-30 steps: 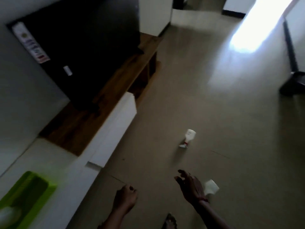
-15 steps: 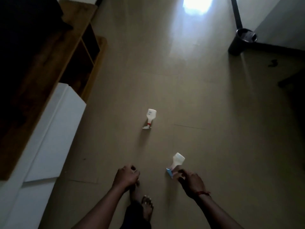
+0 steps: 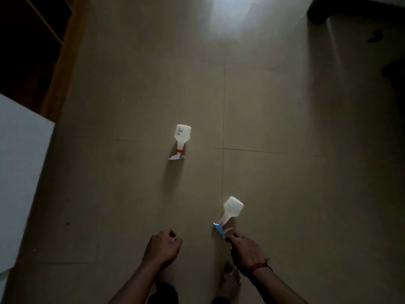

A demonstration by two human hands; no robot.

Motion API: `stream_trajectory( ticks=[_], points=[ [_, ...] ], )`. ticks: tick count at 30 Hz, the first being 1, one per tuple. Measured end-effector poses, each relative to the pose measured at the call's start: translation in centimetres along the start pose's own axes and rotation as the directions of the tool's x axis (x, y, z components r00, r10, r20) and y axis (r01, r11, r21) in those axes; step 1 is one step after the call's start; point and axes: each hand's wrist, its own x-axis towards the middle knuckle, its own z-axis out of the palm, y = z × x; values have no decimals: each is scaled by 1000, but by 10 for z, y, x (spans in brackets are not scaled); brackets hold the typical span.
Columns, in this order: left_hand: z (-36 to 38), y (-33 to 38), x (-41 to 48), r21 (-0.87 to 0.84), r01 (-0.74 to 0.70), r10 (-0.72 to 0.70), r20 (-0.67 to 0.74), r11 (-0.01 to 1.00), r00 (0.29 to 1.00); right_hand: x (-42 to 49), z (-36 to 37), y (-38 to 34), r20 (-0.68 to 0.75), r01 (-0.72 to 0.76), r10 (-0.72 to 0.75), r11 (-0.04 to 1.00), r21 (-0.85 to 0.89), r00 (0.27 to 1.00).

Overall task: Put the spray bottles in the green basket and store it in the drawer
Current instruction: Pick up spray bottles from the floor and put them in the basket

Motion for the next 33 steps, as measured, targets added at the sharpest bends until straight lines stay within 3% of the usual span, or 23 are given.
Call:
stream_trajectory(
  ticks=[10,16,20,24,26,28,30,33],
  points=[
    [67,-3,154,48,-41,44,-56,998,997,165,101,65,53,106,-96,966,-235,994],
    [107,-17,209,20,-16,17,-71,1000,997,229,135,84,173,239,-172,812,-533,970],
    [121,-30,226,4,-5,5,-79,1000,997,262,163,93,144,239,-191,752,-614,971],
    [125,-39,234,-31,-3,-1,-128,1000,992,270,173,93,208,308,-227,664,-682,951],
    [126,-41,232,-32,-11,7,-134,999,991,270,172,91,217,293,-197,668,-684,956],
    [124,-43,226,-19,-12,9,-132,1000,991,270,172,90,95,208,-190,754,-623,977],
    [118,-42,216,-14,-6,4,-136,1000,991,260,163,90,-78,131,-191,866,-483,978],
    [104,-35,192,-19,-11,8,-151,1000,989,231,132,76,-223,39,-78,984,-171,972]
  ],
)
